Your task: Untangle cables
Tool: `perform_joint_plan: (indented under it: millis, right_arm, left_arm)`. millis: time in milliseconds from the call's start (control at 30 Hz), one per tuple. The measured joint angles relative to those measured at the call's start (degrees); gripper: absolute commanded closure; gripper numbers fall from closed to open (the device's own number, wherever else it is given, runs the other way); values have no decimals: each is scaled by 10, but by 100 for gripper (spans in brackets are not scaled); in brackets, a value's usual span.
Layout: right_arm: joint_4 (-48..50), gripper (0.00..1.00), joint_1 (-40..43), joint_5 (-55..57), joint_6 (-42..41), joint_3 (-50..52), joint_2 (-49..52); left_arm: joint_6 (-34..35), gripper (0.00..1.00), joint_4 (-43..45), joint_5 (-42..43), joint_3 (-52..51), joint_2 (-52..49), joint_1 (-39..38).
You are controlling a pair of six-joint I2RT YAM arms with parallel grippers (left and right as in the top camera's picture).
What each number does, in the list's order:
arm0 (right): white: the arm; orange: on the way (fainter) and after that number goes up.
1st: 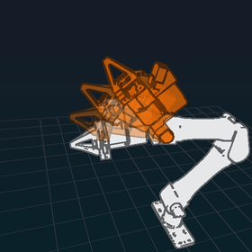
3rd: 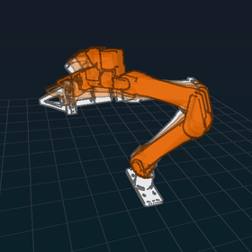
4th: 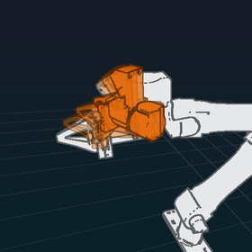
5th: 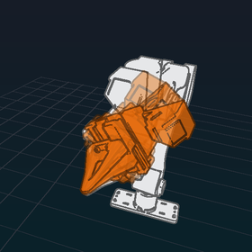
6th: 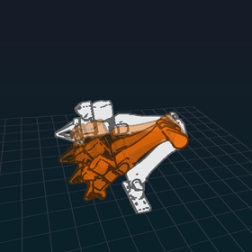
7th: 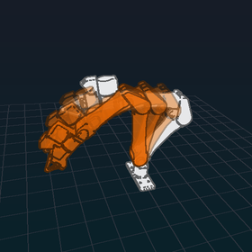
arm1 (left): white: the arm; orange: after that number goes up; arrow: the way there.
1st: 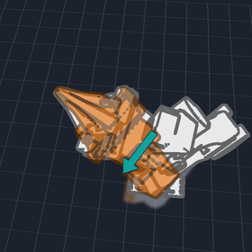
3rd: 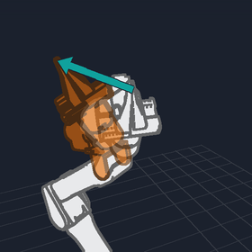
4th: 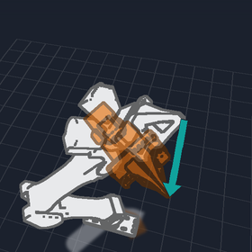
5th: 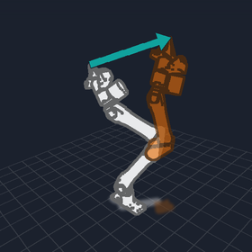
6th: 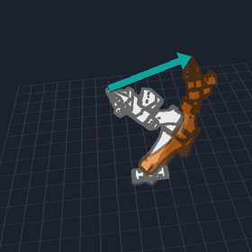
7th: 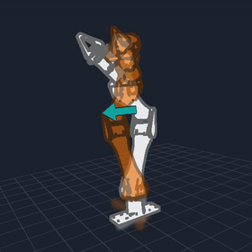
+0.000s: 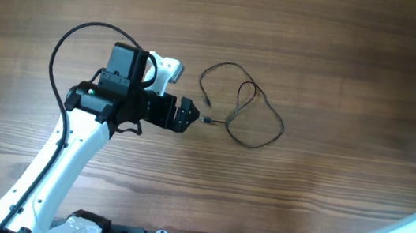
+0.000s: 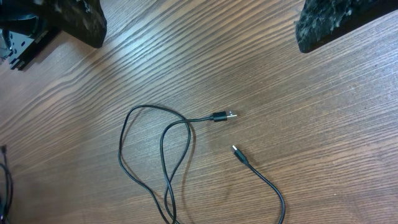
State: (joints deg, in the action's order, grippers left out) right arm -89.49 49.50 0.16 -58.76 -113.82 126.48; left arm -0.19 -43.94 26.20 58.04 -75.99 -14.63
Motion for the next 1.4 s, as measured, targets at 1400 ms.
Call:
perform_joint_plan:
  millis: [1400]
  right_arm:
    - [220,8,-719,-105,996,2,56]
  left_arm:
    - [237,0,43,-339,0,-1,62]
